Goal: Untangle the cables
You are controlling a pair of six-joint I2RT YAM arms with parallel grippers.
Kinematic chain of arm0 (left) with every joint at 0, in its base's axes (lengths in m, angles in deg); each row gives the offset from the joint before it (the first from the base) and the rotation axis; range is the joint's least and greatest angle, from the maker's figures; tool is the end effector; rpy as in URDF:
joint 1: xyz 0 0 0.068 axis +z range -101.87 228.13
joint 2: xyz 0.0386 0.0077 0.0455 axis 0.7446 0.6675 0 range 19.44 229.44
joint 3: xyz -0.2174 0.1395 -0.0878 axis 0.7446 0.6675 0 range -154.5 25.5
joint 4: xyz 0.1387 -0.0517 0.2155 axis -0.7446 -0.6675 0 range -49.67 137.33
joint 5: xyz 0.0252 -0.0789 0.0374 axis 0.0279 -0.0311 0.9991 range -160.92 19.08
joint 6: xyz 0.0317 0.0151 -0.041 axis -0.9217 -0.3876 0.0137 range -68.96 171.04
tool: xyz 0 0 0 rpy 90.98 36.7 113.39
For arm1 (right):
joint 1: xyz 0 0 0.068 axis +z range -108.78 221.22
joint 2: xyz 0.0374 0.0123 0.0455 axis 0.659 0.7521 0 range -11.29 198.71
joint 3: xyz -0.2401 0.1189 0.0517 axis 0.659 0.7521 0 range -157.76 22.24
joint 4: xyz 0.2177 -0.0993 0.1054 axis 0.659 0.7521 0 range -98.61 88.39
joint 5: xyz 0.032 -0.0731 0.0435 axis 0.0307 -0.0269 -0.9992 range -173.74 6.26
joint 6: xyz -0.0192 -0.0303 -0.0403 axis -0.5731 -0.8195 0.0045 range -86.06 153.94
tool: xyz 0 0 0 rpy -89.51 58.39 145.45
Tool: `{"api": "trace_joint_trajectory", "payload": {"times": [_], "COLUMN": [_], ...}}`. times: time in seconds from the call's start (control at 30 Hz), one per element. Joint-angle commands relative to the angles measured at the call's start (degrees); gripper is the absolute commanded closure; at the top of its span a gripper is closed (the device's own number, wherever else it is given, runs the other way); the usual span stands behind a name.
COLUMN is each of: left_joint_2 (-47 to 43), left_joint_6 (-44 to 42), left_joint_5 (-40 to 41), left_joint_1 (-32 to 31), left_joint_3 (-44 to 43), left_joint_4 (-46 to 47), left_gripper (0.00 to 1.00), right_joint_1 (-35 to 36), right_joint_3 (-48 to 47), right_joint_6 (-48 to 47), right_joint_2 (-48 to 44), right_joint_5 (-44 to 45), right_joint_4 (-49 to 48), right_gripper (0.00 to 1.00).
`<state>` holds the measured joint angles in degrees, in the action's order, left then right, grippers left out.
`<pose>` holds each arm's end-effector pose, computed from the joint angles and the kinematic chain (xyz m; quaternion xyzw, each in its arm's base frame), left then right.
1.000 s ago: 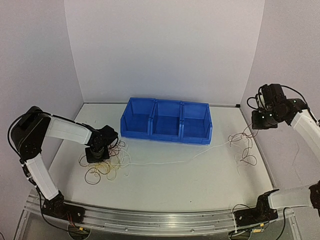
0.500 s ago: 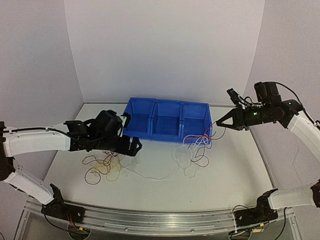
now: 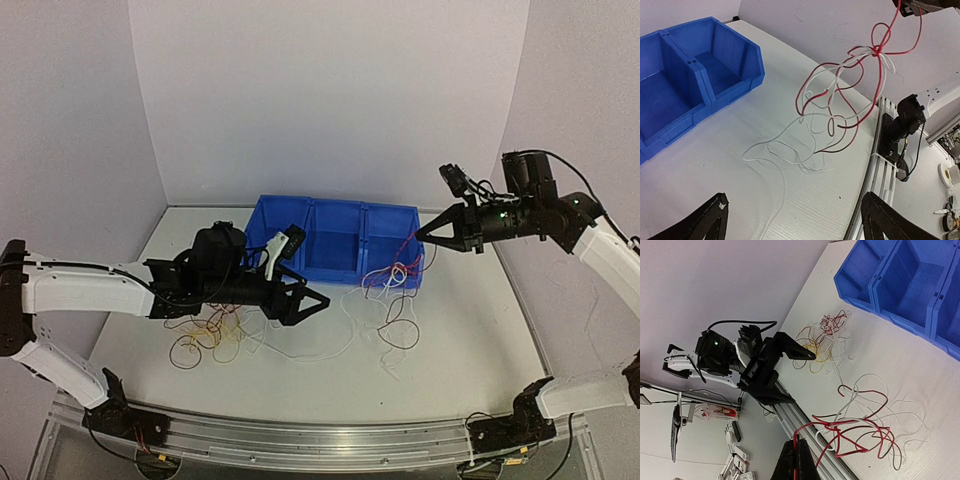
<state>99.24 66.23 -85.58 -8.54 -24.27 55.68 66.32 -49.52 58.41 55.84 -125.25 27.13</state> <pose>0.1662 -0.2691 0.2626 0.3576 0.7422 -0.4123 0.3890 0.2100 0.1244 0.3843 -0.1786 0.8133 0.4729 0.2880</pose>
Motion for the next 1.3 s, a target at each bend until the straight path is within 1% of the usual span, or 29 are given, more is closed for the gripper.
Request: {"api": "trace_joint_trajectory", "payload": {"times": [0.0, 0.17, 0.27, 0.47, 0.6, 0.73, 0.83, 0.97, 1.07, 1.27], "left_joint_2": [3.93, 8.84, 12.05, 17.36, 20.35, 22.9, 25.13, 27.8, 29.38, 31.99], "left_joint_6": [0.28, 2.55, 3.08, 4.56, 4.99, 6.28, 7.11, 7.31, 6.78, 7.04], "left_joint_5": [-4.37, -0.07, 1.06, 3.24, 4.12, 4.05, 4.86, 7.48, 9.0, 6.68], "left_joint_1": [-2.02, -2.31, -2.31, -2.57, -2.76, -2.9, -3.0, -3.01, -3.01, -3.01], "left_joint_3": [0.18, 0.54, -0.53, -2.58, -4.67, -5.36, -7.24, -9.57, -10.19, -11.57], "left_joint_4": [15.05, 23.2, 25.4, 30.93, 32.93, 37.71, 38.57, 38.66, 40.09, 43.79], "left_gripper": [0.12, 0.13, 0.13, 0.13, 0.16, 0.18, 0.2, 0.26, 0.27, 0.32], "right_joint_1": [0.53, 0.72, 0.69, 0.77, 0.86, 1.1, 1.21, 1.29, 1.36, 1.38], "right_joint_3": [-1.93, -1.31, -1.17, -1.0, -0.75, -0.12, 0.16, 0.19, 0.1, 0.17], "right_joint_6": [4.67, 8.14, 11.24, 15.24, 17.42, 19.19, 19.97, 21.16, 22.12, 23.54], "right_joint_2": [-0.04, -0.5, -0.39, -0.13, -0.23, -0.35, -0.62, -1.07, -1.22, -1.48], "right_joint_5": [1.29, 3.43, 4.88, 4.54, 4.83, 4.63, 4.68, 4.42, 4.05, 3.5], "right_joint_4": [-3.45, -5.59, -6.58, -8.01, -9.05, -10.18, -10.68, -11.54, -12.06, -12.58], "right_gripper": [1.0, 1.0, 1.0, 1.0, 1.0, 1.0, 1.0, 1.0, 1.0, 1.0]}}
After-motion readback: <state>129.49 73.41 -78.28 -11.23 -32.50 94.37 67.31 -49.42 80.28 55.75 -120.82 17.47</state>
